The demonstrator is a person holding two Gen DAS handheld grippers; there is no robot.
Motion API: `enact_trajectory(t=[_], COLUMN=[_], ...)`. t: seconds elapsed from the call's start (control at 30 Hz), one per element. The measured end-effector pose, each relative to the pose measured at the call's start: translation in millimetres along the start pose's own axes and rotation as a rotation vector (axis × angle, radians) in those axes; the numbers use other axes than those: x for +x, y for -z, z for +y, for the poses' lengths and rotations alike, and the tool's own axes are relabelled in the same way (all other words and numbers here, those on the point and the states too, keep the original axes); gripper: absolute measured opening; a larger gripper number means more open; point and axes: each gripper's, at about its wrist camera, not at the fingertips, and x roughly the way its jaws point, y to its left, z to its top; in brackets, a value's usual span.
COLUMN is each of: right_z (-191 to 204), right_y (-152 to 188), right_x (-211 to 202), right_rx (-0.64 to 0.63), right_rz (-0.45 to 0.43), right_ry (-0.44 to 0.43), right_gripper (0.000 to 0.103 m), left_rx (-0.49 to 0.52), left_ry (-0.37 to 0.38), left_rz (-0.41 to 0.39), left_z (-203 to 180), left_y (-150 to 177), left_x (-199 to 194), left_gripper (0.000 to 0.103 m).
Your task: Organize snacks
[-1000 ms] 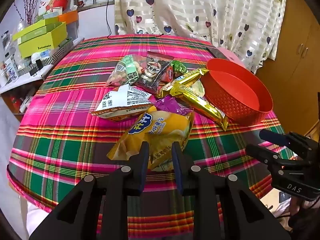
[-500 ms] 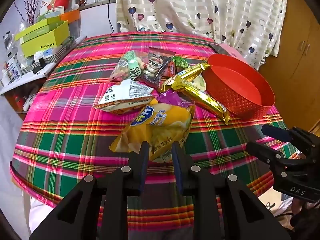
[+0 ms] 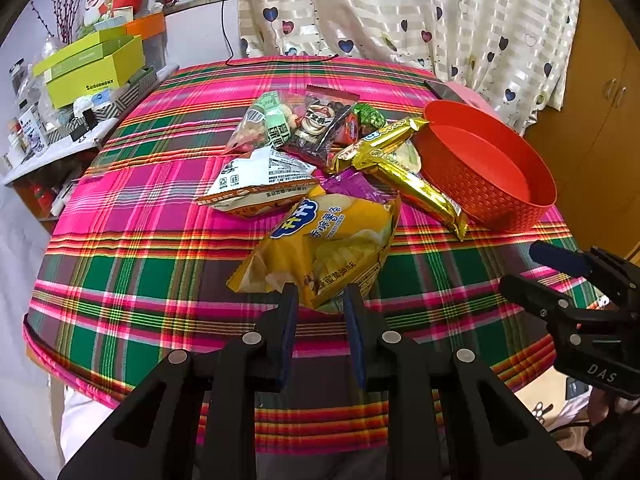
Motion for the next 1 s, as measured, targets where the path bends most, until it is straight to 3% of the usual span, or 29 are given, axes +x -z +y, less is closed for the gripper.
enact_trajectory(t=[0.37,1.0], right_z=[-1.3,-0.8], right_y=[-1.8,-3.1], right_x=[-1.6,-1.6], right_rx=[-0.005,-0.007], right_rz=[-0.009,-0.013], right_ry=[-0.005,-0.009], right_gripper=[0.059,0.059], left_rx=[0.008,-0.034], left_ry=[-0.012,0.039], left_rz=[0.008,0.001], left_z=[0.0,7.4], left_y=[0.6,-2.5], left_x=[0.4,0.6], left_gripper=[0.024,0.024])
